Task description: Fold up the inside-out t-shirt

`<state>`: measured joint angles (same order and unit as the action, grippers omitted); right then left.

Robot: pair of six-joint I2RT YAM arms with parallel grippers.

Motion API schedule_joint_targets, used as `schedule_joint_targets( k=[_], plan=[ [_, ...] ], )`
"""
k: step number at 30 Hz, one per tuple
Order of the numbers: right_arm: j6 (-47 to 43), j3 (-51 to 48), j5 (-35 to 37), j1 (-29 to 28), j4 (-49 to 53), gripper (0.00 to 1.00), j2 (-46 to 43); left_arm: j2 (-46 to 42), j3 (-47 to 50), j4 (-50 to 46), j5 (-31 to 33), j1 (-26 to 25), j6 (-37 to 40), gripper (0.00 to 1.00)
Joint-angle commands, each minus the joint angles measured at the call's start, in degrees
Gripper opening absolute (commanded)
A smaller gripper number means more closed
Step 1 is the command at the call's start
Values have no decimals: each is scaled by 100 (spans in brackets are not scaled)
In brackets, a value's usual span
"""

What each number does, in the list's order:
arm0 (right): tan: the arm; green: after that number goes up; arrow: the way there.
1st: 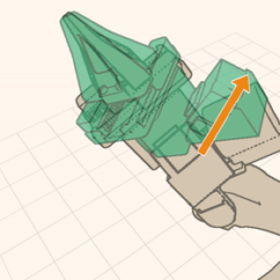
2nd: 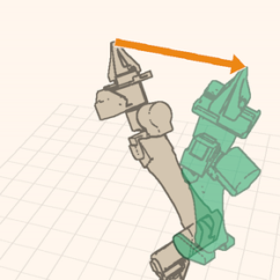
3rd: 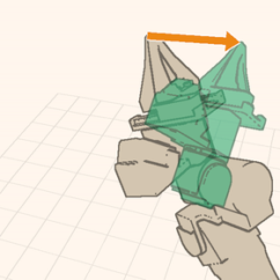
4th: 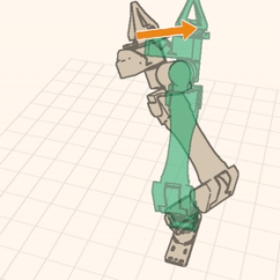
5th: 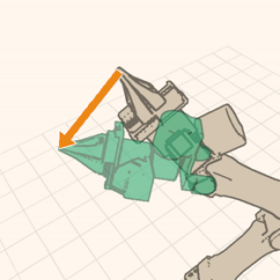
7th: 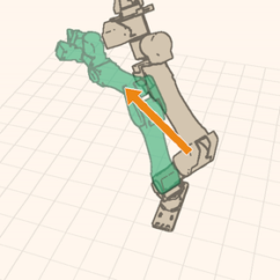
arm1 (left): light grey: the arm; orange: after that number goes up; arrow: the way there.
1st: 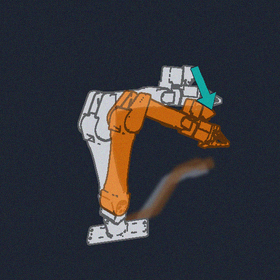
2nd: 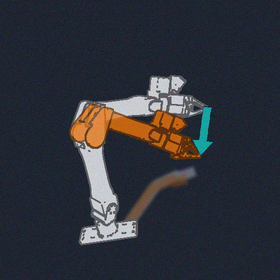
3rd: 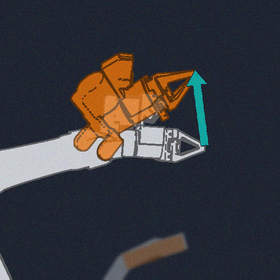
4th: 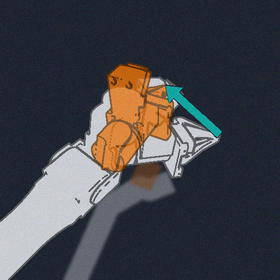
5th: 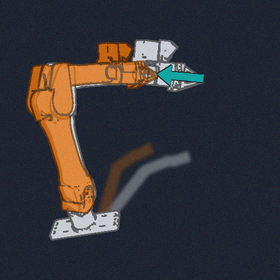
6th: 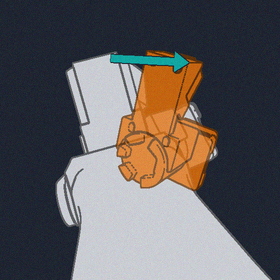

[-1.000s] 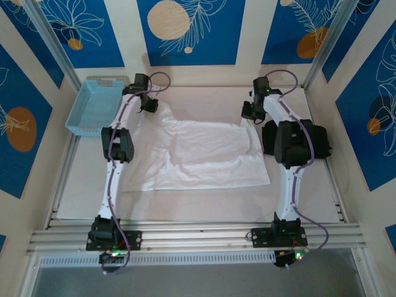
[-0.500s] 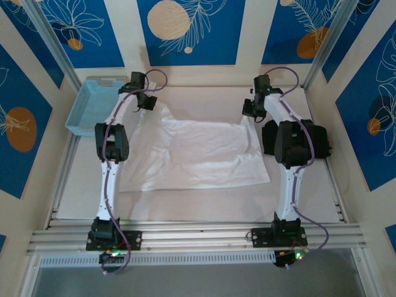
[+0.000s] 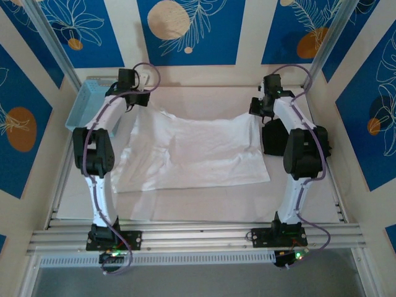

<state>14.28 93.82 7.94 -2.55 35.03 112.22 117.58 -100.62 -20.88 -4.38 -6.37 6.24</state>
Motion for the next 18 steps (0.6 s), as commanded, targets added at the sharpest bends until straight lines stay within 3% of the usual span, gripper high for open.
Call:
schedule_joint_targets(
  k=[1,18],
  plan=[
    [-22,-381,-91,9,-69,3,-420,-730,822,801,-194,59,-335,0],
    [913,-2808,45,112,-213,6,-1783,-4192,5685,2310,438,48,-1648,0]
  ],
)
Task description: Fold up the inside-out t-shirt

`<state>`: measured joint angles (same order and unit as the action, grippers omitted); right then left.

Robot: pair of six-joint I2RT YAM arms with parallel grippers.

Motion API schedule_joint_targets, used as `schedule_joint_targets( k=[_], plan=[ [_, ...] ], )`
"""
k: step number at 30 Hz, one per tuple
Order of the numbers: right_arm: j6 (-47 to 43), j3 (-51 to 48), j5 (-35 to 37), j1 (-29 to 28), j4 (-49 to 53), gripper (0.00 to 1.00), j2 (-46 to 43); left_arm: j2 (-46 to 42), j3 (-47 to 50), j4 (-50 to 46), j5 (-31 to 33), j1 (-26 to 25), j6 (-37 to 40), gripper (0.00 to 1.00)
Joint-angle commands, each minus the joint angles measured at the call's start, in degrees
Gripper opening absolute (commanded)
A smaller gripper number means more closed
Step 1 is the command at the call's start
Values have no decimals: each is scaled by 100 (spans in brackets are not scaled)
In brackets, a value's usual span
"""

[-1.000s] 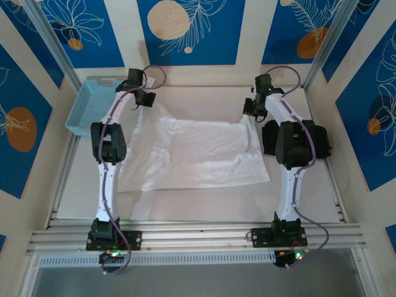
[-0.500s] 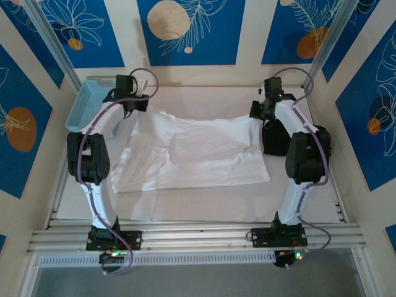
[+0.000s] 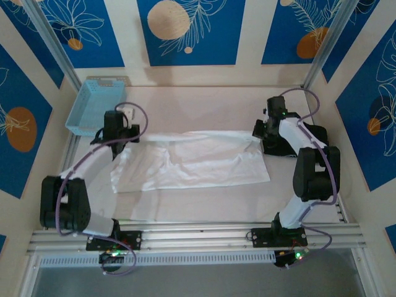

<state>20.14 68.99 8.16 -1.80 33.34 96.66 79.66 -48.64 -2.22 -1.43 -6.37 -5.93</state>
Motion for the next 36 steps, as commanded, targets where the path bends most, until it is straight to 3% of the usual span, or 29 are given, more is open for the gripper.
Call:
schedule_joint_targets(
  k=[1,6,9,13,17,22,30,36],
  plan=[
    [402,-551,-15,37,-146,8,-286,-548,764,564,135,49,-522,0],
    [669,-1193,274,42,-557,15,-501,-669,1218,322,583,48,-858,5],
    [732,-1388,364,50,-818,32,-882,-648,1156,233,448,42,-813,40],
    [474,-1536,499,-331,-1198,44,-1421,-622,784,-401,546,35,-1035,51],
    [-43,-1517,321,-1145,-1634,48,-1517,-501,520,-24,174,-109,-1059,58],
    [-88,-1264,332,-1704,-1685,49,-1160,883,-1011,-932,-245,-575,-735,60],
    [35,-1130,159,-1770,-1653,49,-926,2786,-2714,-1953,-180,-1069,-651,61],
    [26,-1198,150,-1769,-1643,49,-978,3295,-3105,-2186,-141,-1078,-697,50]
  ],
)
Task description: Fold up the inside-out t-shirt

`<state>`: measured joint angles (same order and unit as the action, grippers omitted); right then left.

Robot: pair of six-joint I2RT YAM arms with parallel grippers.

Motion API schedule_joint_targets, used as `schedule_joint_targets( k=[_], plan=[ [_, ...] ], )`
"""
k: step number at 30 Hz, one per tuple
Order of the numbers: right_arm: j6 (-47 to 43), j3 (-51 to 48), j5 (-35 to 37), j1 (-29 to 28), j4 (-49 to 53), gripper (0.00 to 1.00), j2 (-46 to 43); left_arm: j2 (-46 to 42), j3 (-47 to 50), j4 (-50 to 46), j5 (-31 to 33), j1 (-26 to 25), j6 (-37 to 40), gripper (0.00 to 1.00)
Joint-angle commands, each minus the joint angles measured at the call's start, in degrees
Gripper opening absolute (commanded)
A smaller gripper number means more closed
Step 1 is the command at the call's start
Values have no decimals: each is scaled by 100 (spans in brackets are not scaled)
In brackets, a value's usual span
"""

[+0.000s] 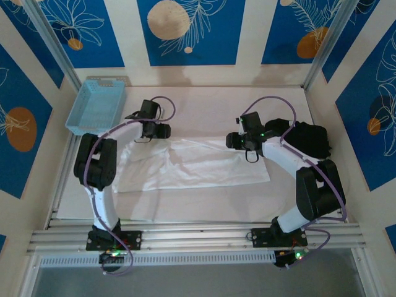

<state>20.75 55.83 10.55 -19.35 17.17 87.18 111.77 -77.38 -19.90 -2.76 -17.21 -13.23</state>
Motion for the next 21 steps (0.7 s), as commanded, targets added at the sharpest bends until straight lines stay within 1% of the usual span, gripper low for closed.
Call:
schedule_joint_targets(
  k=[1,4,11,13,17,21],
  plan=[
    [-34,108,-86,-8,-20,49,-17,108,-224,-420,-36,6,23,47],
    [-23,99,-96,-4,-21,48,-8,162,-190,-371,-86,7,-4,41],
    [-40,121,-79,2,66,48,-25,170,-192,-323,-23,3,7,14],
    [-45,97,-62,5,74,48,-51,26,-114,-266,73,7,9,11],
    [-67,86,-59,4,112,48,-91,-621,352,-59,196,-48,-36,8],
    [-140,87,-27,40,203,48,-152,-1790,1471,196,222,-391,-280,12]
  ],
)
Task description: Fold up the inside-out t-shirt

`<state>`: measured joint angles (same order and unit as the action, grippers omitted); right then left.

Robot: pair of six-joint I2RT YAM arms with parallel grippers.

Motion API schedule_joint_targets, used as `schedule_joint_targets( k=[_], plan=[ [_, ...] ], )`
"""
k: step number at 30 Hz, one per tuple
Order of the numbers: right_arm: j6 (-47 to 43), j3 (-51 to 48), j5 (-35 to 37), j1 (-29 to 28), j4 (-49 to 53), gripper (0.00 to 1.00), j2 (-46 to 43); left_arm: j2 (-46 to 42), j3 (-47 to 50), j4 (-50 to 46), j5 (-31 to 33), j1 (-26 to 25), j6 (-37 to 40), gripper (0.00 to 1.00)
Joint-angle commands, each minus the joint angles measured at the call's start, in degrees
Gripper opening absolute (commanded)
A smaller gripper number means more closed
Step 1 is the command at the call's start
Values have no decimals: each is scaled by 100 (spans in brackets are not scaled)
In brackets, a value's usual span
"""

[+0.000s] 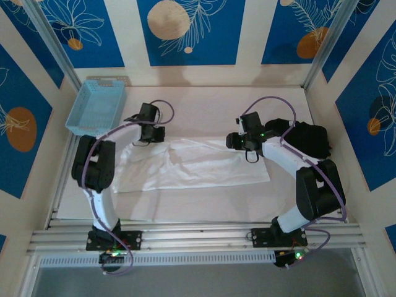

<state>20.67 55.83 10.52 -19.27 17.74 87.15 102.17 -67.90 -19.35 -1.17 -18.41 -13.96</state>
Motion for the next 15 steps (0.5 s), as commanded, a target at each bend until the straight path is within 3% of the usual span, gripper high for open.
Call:
schedule_joint_targets(
  k=[1,3,6,7,10,12,15],
  plan=[
    [-153,77,-24,40,166,48,-171,-1199,953,221,16,-420,-308,13],
    [-170,53,-24,58,180,48,-214,-1873,1770,361,-166,-714,-566,16],
    [-177,39,-45,69,178,48,-234,-2872,2757,463,-403,-959,-1061,37],
    [-161,62,-81,60,173,48,-216,-3206,2969,516,-537,-958,-1106,39],
    [-191,195,-269,-123,54,48,-153,-4033,3157,390,-197,-945,-971,46],
    [-254,307,-397,-401,-103,48,-73,-4303,3141,389,280,-811,-925,50],
    [-400,617,-655,-970,-423,49,197,-4069,2785,259,488,-130,-1065,55]
  ],
)
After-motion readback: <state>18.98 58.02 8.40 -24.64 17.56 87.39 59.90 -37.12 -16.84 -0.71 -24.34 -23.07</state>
